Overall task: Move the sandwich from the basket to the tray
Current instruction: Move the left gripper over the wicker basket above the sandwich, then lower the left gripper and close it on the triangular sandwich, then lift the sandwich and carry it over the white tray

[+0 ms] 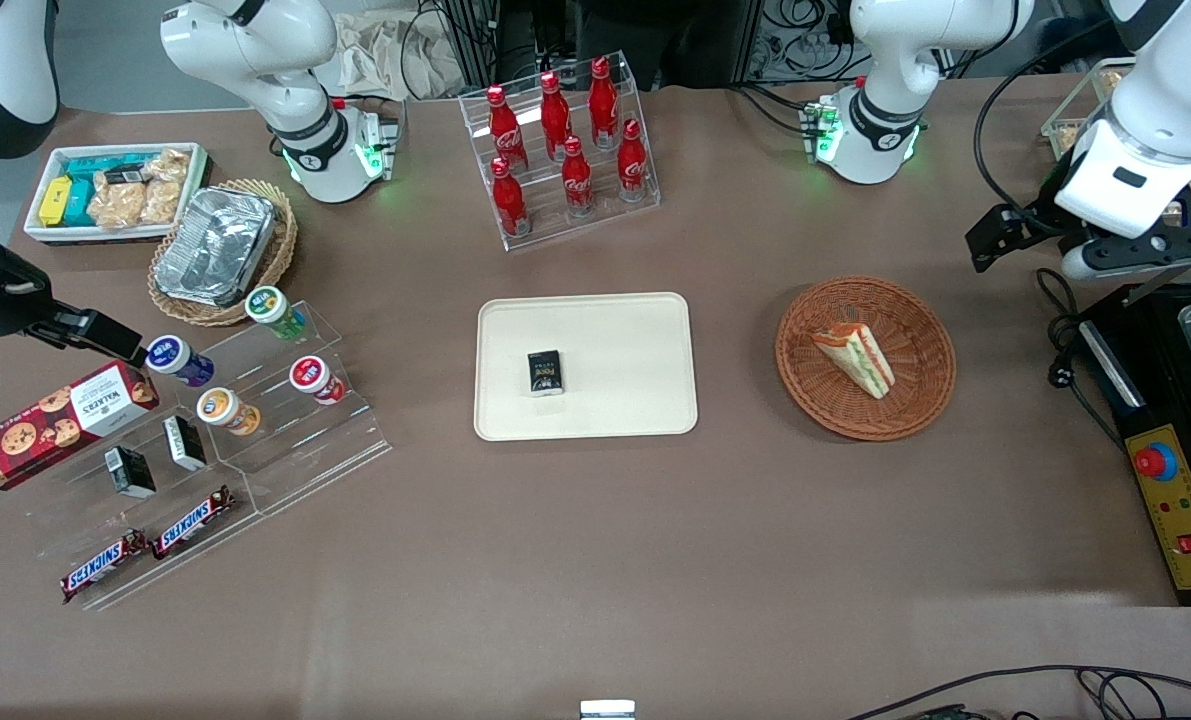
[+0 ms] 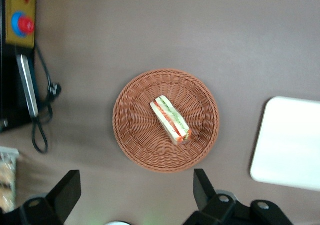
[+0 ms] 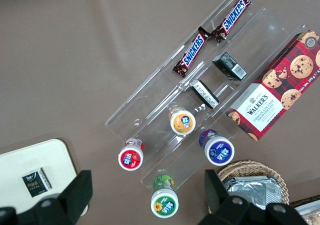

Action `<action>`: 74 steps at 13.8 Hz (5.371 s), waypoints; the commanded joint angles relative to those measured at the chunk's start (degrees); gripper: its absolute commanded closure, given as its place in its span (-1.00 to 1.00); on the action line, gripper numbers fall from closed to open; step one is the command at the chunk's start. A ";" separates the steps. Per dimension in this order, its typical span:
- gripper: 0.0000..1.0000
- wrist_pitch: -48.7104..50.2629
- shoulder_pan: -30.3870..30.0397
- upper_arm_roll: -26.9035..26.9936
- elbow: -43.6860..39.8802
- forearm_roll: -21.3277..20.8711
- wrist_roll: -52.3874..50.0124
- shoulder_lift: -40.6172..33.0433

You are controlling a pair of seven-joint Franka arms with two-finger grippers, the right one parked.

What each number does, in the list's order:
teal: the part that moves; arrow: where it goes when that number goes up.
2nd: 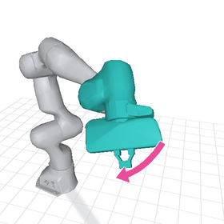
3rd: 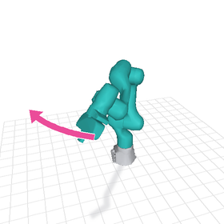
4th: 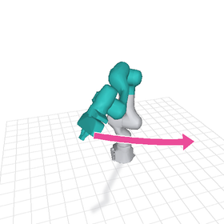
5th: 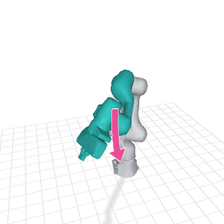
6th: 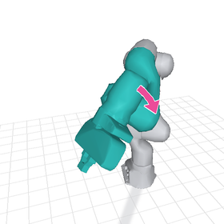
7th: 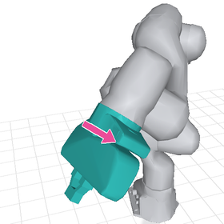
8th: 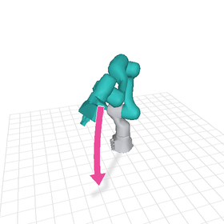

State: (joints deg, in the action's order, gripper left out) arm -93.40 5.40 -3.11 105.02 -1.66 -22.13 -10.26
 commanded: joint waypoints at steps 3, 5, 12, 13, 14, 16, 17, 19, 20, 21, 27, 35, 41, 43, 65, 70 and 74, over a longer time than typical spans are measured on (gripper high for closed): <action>-1.00 1.11 1.71 0.12 6.59 0.35 -12.40 -3.09; -1.00 1.03 1.89 0.12 9.31 0.35 -14.94 -4.41; -1.00 -9.93 2.33 -3.21 28.64 -0.17 -33.38 -8.20; -1.00 -13.18 2.33 -3.31 30.84 -0.18 -34.98 -7.85; -1.00 -16.34 2.33 -3.31 33.21 -0.09 -35.69 -7.67; -1.00 -23.72 2.33 -3.31 36.99 -0.09 -37.10 -5.74; -1.00 -27.33 2.50 -3.31 38.32 -0.09 -38.32 -4.43; -1.00 -32.09 3.30 -3.40 38.95 -0.09 -40.43 -1.27; -1.00 -33.76 3.82 -3.40 38.95 -0.09 -41.23 0.14; -1.00 -35.69 4.00 -3.40 38.95 -0.09 -42.02 1.29; -1.00 -44.84 4.88 -3.40 38.51 -0.09 -43.78 6.65; -1.00 -52.22 4.97 -2.96 38.24 -5.71 -47.73 14.47; 1.00 -53.29 4.35 -2.87 38.15 -6.33 -48.36 13.79; 1.00 -51.37 4.35 -2.87 38.42 -6.60 -47.31 10.02; 1.00 -41.31 9.53 -28.62 15.39 -1.74 -29.81 16.04; 1.00 -48.71 11.29 -27.57 15.30 -14.30 -33.05 27.65; 1.00 -53.20 12.17 -25.64 15.39 -24.24 -39.29 32.85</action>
State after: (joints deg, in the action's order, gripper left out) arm -145.68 16.29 -30.56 121.53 -21.85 -58.07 21.02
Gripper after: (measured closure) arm 0.797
